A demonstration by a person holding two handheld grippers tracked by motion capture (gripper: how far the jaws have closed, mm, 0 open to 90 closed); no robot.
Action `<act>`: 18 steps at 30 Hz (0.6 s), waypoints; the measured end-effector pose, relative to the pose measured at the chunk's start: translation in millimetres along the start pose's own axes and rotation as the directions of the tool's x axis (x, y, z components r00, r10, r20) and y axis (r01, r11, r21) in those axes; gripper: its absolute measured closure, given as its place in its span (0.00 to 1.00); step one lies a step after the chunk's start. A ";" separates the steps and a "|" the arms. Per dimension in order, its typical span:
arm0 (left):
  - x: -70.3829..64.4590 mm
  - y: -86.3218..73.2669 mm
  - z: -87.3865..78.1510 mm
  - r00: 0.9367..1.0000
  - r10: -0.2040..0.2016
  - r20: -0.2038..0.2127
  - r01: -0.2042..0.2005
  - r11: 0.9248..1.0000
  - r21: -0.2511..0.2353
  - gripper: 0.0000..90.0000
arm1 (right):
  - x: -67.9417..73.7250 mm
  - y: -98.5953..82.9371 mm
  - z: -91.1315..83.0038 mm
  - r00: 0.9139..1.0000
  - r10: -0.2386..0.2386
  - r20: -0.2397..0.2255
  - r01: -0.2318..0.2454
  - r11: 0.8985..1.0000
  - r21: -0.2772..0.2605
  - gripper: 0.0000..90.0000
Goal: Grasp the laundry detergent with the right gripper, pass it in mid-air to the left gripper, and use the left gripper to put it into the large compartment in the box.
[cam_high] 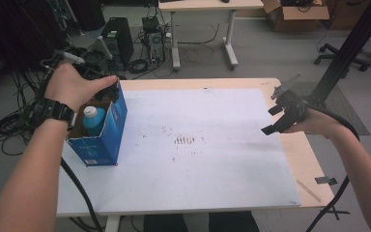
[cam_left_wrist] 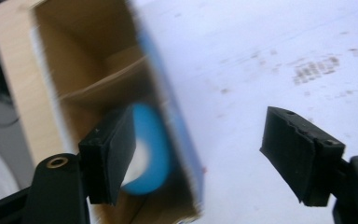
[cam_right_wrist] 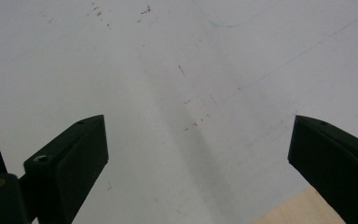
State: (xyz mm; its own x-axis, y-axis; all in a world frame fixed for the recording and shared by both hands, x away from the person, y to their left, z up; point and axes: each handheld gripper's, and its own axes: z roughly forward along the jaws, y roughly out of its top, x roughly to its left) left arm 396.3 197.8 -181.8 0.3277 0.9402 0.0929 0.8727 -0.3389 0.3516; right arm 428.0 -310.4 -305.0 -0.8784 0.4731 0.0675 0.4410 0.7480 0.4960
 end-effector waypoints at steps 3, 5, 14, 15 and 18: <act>-25.7 10.6 10.4 0.996 0.083 0.031 -0.083 0.997 0.000 0.28 | 1.0 1.0 -0.5 1.000 -0.004 -0.001 0.004 1.000 -0.002 0.05; -39.4 14.7 17.3 0.992 0.118 0.046 -0.119 0.993 0.004 0.27 | 1.5 1.7 -0.1 1.000 -0.005 -0.001 0.005 1.000 0.000 0.05; -95.4 28.1 48.7 0.945 0.311 0.099 -0.315 0.949 0.023 0.23 | 1.9 7.1 -0.2 1.000 -0.014 -0.005 0.014 1.000 -0.002 0.05; -95.4 28.1 48.7 0.945 0.311 0.099 -0.315 0.949 0.023 0.23 | 1.9 7.1 -0.2 1.000 -0.014 -0.005 0.014 1.000 -0.002 0.05; -113.9 28.4 63.2 0.914 0.385 0.127 -0.391 0.920 0.025 0.20 | 2.6 9.1 0.4 1.000 -0.016 -0.010 0.016 1.000 -0.004 0.05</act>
State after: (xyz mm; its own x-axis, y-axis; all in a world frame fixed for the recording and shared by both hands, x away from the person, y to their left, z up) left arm 406.6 78.9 -241.3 0.6812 0.7250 0.1017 0.6842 -0.6800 0.2636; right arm 429.8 -302.1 -300.7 -0.8873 0.4561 0.0682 0.4259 0.7537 0.5005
